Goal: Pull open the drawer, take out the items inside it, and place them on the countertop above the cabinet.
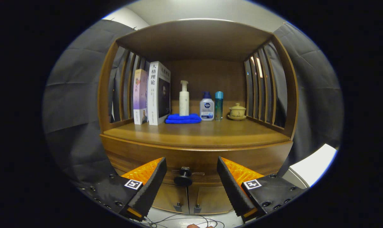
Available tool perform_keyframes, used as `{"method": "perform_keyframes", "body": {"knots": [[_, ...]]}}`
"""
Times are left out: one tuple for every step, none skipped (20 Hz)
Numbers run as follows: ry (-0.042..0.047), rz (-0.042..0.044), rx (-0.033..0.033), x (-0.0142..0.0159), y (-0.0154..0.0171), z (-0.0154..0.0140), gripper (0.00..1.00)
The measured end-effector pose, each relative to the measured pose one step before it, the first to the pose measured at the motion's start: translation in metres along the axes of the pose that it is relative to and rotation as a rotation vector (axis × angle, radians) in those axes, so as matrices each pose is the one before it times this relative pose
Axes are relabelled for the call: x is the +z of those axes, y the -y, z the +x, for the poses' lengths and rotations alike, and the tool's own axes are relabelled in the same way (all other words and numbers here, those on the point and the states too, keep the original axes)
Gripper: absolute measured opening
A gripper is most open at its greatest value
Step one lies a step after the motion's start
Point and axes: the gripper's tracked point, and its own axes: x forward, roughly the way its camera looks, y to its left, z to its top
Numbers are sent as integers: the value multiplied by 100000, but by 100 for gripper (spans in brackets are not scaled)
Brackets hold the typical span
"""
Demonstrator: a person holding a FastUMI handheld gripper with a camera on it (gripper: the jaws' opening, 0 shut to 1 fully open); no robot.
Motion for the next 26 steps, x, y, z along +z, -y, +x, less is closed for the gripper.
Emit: {"method": "perform_keyframes", "body": {"knots": [[-1354, 393, -45, -784, 14, 443, 100], [-997, 229, -174, -601, 72, 509, 100], [-933, -70, -301, -608, 149, 421, 100], [-883, -275, -253, -497, 60, 516, 100], [-860, -123, -98, -503, -94, 421, 100], [-694, -25, 186, -322, -170, 388, 100], [-443, -287, 298, -344, -224, 226, 100], [-211, -716, 13, -236, -177, 339, 100], [-377, -998, -142, -258, -172, 368, 100], [-469, -997, -495, -294, -90, 302, 100], [-630, -838, -272, -458, -105, 128, 100], [-504, -579, -323, -236, -104, 195, 100], [-403, -629, -977, -208, 98, 198, 100], [114, -466, -709, -44, 119, 195, 100], [376, 47, 242, -5, -215, 171, 93], [400, 312, 122, 148, 9, 122, 85], [50, 919, 1129, -59, -226, 22, 78], [-499, 1098, 1930, -105, -554, -5, 70], [-449, 881, 2216, -93, -640, -16, 63], [388, -1107, -1481, 33, 89, 134, 55], [-692, -1156, -139, 15, 100, 232, 48], [-228, -50, -336, -33, 6, -125, 45], [-277, 1364, -210, -131, -53, -142, 42], [100, 1476, 41, 120, 31, 114, 37], [-759, 141, 348, -76, -79, -22, 31], [13, 608, -318, 78, 217, -473, 31]]}}
